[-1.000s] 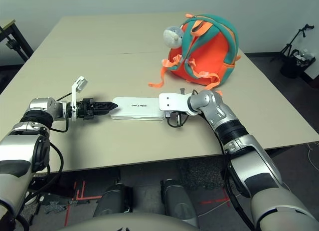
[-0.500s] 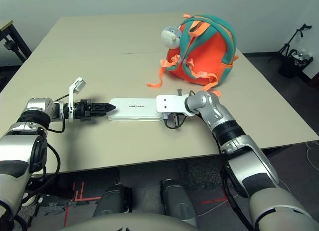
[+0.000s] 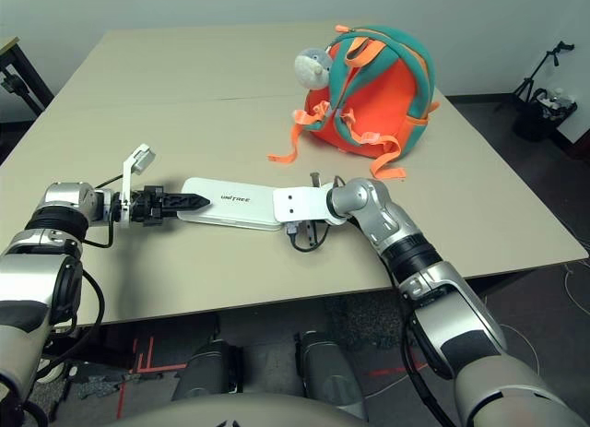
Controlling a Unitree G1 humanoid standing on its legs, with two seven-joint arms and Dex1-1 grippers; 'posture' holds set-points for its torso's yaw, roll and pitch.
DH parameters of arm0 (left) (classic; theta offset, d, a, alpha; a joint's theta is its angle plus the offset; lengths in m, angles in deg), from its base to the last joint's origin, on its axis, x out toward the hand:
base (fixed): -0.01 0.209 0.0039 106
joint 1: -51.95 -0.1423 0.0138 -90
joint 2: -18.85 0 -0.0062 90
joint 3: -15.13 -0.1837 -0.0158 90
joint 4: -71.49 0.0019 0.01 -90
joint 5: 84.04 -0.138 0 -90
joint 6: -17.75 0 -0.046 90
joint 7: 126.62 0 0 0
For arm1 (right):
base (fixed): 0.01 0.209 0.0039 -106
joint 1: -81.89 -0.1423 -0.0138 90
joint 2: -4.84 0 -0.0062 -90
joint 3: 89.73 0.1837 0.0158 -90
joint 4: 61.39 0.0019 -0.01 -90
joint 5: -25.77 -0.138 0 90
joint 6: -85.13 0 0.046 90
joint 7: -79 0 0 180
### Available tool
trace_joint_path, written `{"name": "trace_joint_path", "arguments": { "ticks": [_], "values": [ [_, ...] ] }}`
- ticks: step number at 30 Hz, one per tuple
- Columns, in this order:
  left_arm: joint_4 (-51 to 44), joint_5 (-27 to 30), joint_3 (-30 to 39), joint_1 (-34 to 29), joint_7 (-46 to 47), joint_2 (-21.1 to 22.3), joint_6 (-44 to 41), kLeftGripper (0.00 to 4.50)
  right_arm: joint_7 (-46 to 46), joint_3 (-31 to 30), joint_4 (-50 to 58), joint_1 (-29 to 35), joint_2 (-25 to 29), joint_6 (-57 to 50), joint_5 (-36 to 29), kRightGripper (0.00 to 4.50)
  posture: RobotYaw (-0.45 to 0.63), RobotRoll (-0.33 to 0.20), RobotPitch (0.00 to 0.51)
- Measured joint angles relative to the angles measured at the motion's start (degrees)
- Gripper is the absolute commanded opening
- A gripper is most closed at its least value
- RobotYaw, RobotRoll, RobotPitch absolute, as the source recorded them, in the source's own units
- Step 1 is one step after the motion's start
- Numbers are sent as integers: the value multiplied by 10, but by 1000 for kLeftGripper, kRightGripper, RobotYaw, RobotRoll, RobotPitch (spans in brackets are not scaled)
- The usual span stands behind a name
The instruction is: Put the pencil case into the backpack and zip it.
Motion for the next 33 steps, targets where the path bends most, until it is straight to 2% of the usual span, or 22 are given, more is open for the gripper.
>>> {"name": "trace_joint_path", "arguments": {
  "ticks": [3, 6, 12, 15, 20, 22, 25, 28, 33],
  "values": [
    [-1, 19, 18, 1, -13, 0, -3, 2024, -1, 6, 6, 11, 17, -1, -10, 0, -127, 0, 33],
    [-3, 37, 32, 3, -18, -1, -8, 1613, -1, 17, 23, 32, 31, -10, -34, 0, -126, 0, 30],
    [-14, 57, 47, 6, -18, 0, -14, 1462, 7, 87, 60, 80, 70, -83, -103, 0, -123, 0, 24],
    [-33, 68, 61, 6, -10, 4, -14, 1436, 29, 152, 111, 108, 64, -148, -168, 617, -119, 0, 24],
    [-95, 88, 98, -5, 24, 24, -19, 1423, 131, 279, 210, 120, 13, -260, -273, 2527, -120, 0, 28],
    [-131, 103, 117, -18, 38, 33, -25, 1342, 194, 329, 248, 118, -23, -306, -310, 3263, -118, 0, 31],
    [-184, 127, 142, -37, 61, 35, -38, 1309, 303, 371, 275, 98, -93, -355, -343, 4455, -108, 0, 32],
    [-235, 151, 164, -53, 83, 40, -54, 1309, 392, 396, 284, 70, -140, -387, -363, 4500, -97, 0, 33],
    [-313, 193, 209, -83, 122, 49, -84, 1309, 486, 401, 264, 44, -158, -388, -356, 4500, -51, 0, 29]
  ]
}}
